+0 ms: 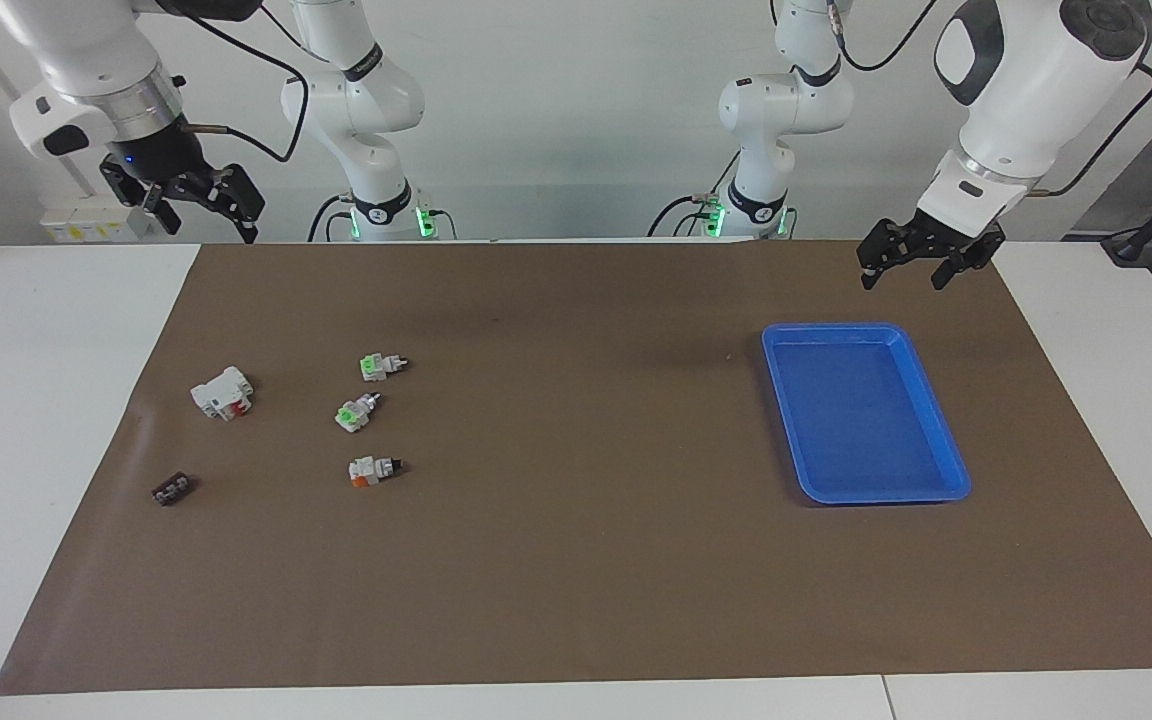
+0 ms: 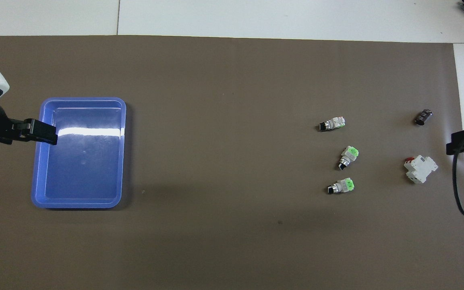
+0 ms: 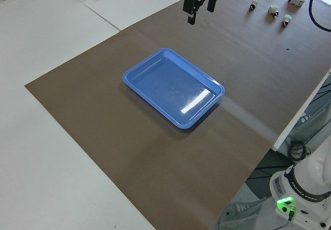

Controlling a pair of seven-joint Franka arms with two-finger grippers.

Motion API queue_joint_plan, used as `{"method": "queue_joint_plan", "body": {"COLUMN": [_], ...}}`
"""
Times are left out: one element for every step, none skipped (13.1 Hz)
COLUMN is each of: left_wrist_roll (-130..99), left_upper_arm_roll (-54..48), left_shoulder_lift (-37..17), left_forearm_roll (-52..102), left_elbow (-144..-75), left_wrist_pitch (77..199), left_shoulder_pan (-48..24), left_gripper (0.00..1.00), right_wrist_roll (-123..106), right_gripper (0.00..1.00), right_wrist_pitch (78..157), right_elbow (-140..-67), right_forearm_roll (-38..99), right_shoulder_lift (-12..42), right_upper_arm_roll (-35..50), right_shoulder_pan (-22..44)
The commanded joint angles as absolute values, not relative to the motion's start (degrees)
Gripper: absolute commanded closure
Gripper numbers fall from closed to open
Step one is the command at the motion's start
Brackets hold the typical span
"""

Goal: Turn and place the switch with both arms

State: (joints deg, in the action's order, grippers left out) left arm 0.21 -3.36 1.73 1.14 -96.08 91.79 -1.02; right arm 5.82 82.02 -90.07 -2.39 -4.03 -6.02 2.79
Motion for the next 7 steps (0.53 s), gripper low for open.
{"method": "queue_joint_plan", "body": {"left_wrist_roll": [0.44,0.44,0.44,0.44,0.44,0.44,0.44], "left_upper_arm_roll": [-3.08,-3.08,-3.08,-3.08,-3.08,-3.08,-3.08], "left_shoulder_lift": [2.99,2.99,2.99,2.99,2.99,2.99,2.99], "left_forearm_roll": [0.09,0.09,0.09,0.09,0.09,0.09,0.09], "left_elbow": [-96.77,-96.85,-96.86,-96.86,-96.77,-96.85,-96.77], "left_wrist_pitch": [91.14,91.14,91.14,91.14,91.14,91.14,91.14], "left_shoulder_pan": [-1.05,-1.05,-1.05,-1.05,-1.05,-1.05,-1.05], "left_gripper": [0.00,0.00,0.00,0.00,0.00,0.00,0.00], "right_wrist_roll": [5.88,5.98,6.15,6.33,6.76,7.46,8.17], "right_gripper": [0.00,0.00,0.00,0.00,0.00,0.00,0.00], "right_wrist_pitch": [82.17,82.44,82.44,82.62,82.79,83.75,84.89], "right_elbow": [-89.47,-89.56,-89.65,-90.17,-90.78,-91.05,-91.23], "right_forearm_roll": [-1.93,-1.93,-1.93,-1.93,-1.85,-1.85,-1.93], "right_shoulder_lift": [-3.87,-3.87,-3.95,-4.04,-4.39,-4.57,-4.57], "right_upper_arm_roll": [-6.42,-6.42,-6.50,-6.42,-6.50,-6.50,-6.50], "right_shoulder_pan": [3.08,3.08,3.08,3.08,2.82,2.73,2.90]}}
